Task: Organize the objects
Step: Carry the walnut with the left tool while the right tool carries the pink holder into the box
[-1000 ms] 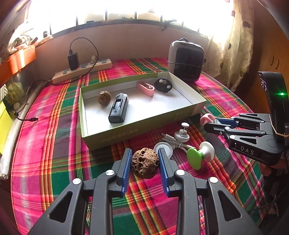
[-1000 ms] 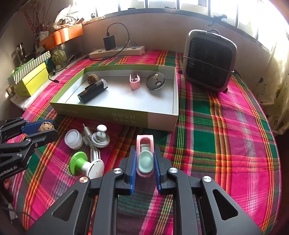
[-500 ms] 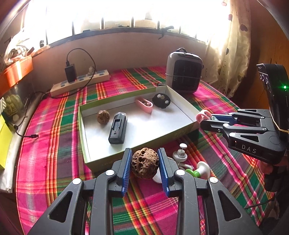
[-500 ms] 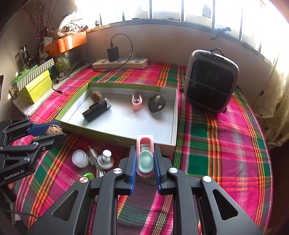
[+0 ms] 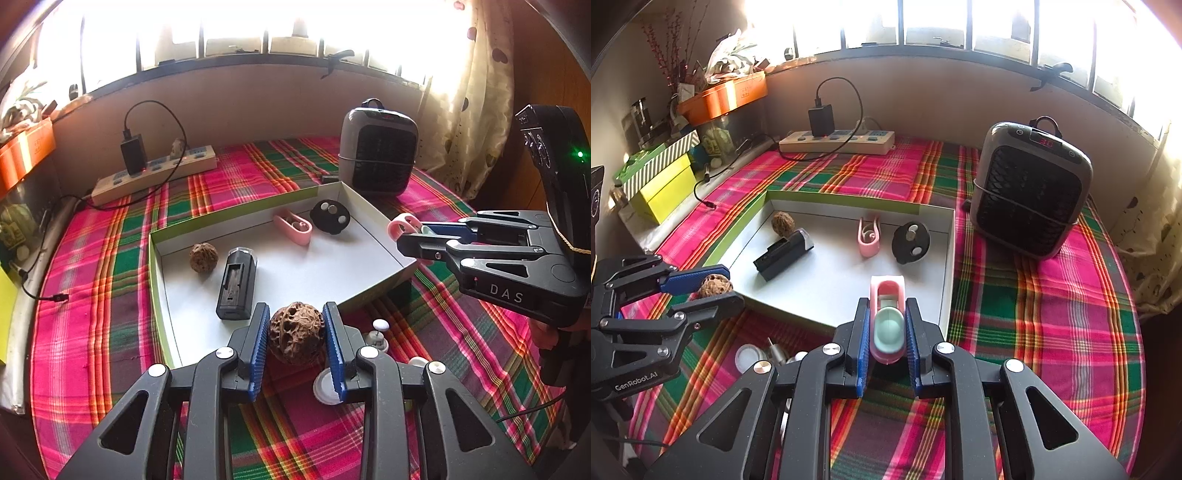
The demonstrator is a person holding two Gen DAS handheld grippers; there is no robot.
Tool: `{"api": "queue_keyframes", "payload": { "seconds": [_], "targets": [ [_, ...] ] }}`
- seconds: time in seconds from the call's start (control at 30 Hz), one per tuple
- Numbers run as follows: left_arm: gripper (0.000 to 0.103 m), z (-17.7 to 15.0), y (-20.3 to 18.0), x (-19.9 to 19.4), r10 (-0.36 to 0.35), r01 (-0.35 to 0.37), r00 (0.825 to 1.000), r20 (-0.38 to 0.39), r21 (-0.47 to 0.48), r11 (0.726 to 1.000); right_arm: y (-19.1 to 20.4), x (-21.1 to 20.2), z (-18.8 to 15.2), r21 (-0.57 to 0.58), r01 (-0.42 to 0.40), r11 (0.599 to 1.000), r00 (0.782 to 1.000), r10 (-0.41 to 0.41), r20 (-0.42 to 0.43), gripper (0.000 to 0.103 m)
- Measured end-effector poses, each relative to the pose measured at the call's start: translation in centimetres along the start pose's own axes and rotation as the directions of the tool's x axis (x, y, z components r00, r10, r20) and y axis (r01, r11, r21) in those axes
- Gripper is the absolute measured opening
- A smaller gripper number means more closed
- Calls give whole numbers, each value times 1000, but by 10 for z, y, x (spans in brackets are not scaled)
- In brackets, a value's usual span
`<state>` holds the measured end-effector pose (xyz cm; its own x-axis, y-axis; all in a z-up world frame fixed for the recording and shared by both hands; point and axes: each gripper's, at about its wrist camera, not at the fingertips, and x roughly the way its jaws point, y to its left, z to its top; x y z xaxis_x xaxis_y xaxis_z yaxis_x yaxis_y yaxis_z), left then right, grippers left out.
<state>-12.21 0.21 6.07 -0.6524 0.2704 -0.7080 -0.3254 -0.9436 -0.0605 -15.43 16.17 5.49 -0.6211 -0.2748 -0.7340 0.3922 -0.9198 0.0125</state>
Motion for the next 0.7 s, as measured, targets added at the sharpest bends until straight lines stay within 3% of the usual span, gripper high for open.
{"api": "queue_keyframes", "payload": {
  "seconds": [0.7],
  "targets": [
    [27, 29, 10, 41, -19, 19, 999, -28, 0, 1000, -11, 41, 27, 29, -45, 999, 998, 46, -53, 18]
  ]
}}
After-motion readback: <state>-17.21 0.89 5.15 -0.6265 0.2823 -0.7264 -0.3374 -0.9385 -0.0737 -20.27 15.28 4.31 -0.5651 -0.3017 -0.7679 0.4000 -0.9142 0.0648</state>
